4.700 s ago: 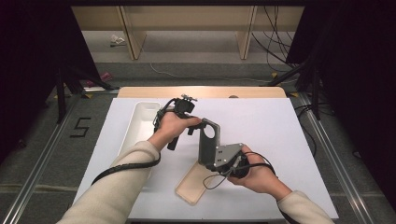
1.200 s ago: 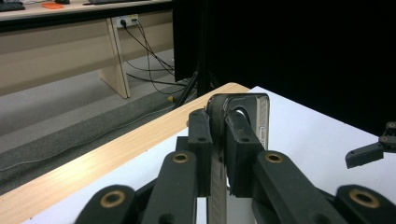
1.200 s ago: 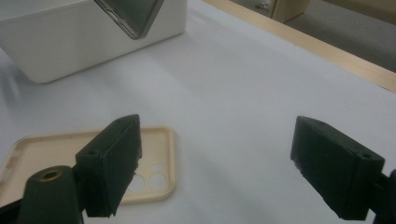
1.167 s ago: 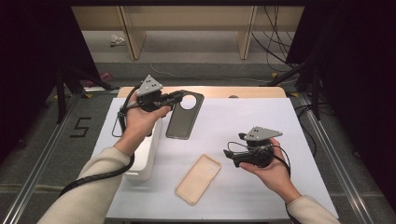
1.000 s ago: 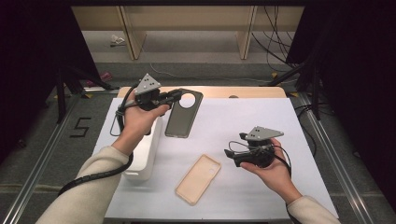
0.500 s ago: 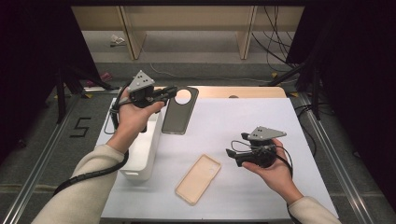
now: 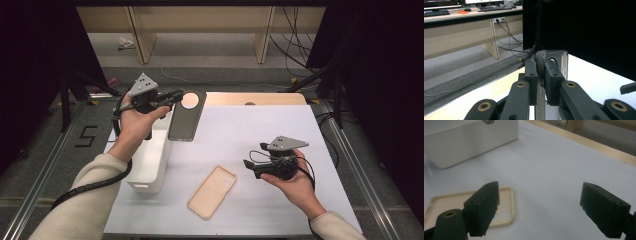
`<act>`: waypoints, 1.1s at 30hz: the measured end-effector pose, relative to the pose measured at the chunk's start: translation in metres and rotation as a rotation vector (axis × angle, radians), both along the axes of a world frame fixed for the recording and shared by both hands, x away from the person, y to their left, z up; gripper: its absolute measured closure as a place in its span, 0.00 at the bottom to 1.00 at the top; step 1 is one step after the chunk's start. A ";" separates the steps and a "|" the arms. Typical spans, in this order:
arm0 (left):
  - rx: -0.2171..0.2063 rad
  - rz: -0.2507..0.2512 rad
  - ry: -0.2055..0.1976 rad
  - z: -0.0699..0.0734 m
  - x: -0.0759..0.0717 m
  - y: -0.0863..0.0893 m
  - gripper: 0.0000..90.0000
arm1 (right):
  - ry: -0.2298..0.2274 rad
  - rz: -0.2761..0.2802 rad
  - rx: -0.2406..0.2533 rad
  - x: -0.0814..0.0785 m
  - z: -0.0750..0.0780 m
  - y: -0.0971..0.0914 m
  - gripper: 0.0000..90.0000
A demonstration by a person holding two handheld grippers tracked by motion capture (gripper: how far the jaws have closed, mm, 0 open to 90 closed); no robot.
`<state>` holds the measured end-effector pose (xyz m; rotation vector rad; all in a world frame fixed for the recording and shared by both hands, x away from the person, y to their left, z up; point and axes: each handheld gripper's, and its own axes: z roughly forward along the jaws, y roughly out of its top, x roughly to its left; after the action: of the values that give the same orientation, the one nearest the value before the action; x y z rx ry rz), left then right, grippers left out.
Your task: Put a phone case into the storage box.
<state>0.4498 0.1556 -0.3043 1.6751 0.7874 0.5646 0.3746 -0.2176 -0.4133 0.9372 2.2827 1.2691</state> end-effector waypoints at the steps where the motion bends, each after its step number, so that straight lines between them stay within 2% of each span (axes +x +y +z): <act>1: 0.001 0.002 -0.001 0.000 0.000 0.001 0.91 | 0.001 0.000 0.001 0.000 0.000 0.000 0.19; 17: -0.008 0.029 -0.016 0.007 0.002 0.018 0.91 | 0.007 -0.018 0.013 -0.001 -0.002 -0.004 0.18; 33: -0.022 0.056 -0.020 0.005 0.006 0.038 0.91 | 0.007 -0.022 0.022 0.001 -0.003 -0.005 0.18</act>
<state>0.4561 0.1932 -0.2988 1.6290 0.8250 0.6082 0.3751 -0.2228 -0.4163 0.9732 2.2624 1.2864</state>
